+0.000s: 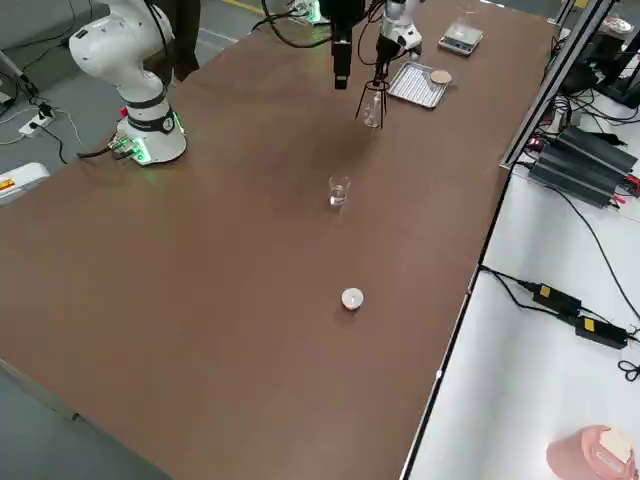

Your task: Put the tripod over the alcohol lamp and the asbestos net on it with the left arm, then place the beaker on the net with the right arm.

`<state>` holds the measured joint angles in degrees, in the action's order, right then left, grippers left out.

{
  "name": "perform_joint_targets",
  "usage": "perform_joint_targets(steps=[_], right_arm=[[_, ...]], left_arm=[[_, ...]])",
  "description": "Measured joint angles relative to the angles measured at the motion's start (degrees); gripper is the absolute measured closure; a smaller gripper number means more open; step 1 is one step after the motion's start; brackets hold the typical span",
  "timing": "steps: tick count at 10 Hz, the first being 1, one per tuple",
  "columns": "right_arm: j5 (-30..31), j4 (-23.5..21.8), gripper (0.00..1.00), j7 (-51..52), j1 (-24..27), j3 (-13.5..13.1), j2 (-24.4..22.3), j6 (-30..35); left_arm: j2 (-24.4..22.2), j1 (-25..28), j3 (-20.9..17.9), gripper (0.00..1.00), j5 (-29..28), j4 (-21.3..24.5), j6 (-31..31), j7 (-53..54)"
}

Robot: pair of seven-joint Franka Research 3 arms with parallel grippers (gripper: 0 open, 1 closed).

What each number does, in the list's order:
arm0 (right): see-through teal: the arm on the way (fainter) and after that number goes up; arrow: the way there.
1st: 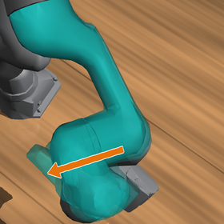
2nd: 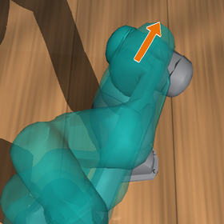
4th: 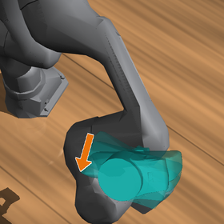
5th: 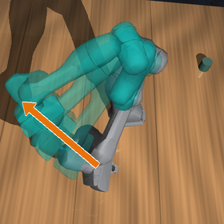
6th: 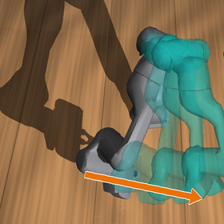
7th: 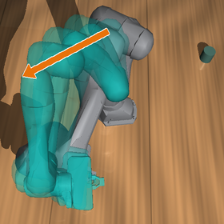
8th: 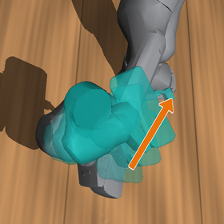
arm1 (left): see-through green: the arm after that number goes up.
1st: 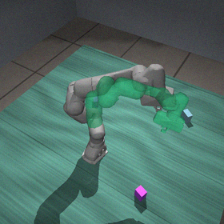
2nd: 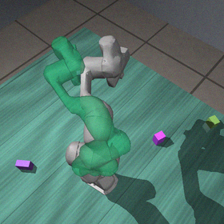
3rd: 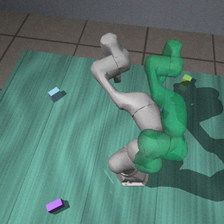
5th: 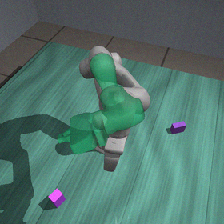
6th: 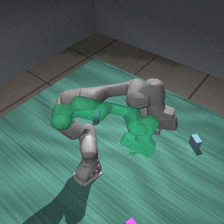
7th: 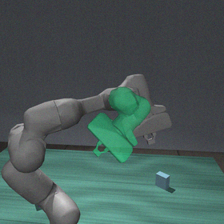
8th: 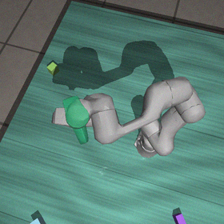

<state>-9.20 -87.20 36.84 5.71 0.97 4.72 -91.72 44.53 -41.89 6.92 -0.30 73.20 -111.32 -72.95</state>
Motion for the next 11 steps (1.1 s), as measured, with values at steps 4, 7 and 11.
perform_joint_targets(steps=[4,7,11], right_arm=[[-9.4,-0.4,0.0,24.3,4.3,-0.1,6.8,-4.5],[-17.0,-0.5,0.0,43.9,6.4,-0.1,10.9,-6.4],[-28.6,-0.4,0.0,62.2,8.4,-0.1,18.1,-7.4]], left_arm=[[0.2,0.0,-0.1,0.7,0.0,0.0,-0.1,0.0],[0.2,0.0,-0.2,0.7,0.0,-0.1,-0.1,0.0],[0.2,0.5,-0.3,0.41,0.0,-0.9,-0.1,0.1]])
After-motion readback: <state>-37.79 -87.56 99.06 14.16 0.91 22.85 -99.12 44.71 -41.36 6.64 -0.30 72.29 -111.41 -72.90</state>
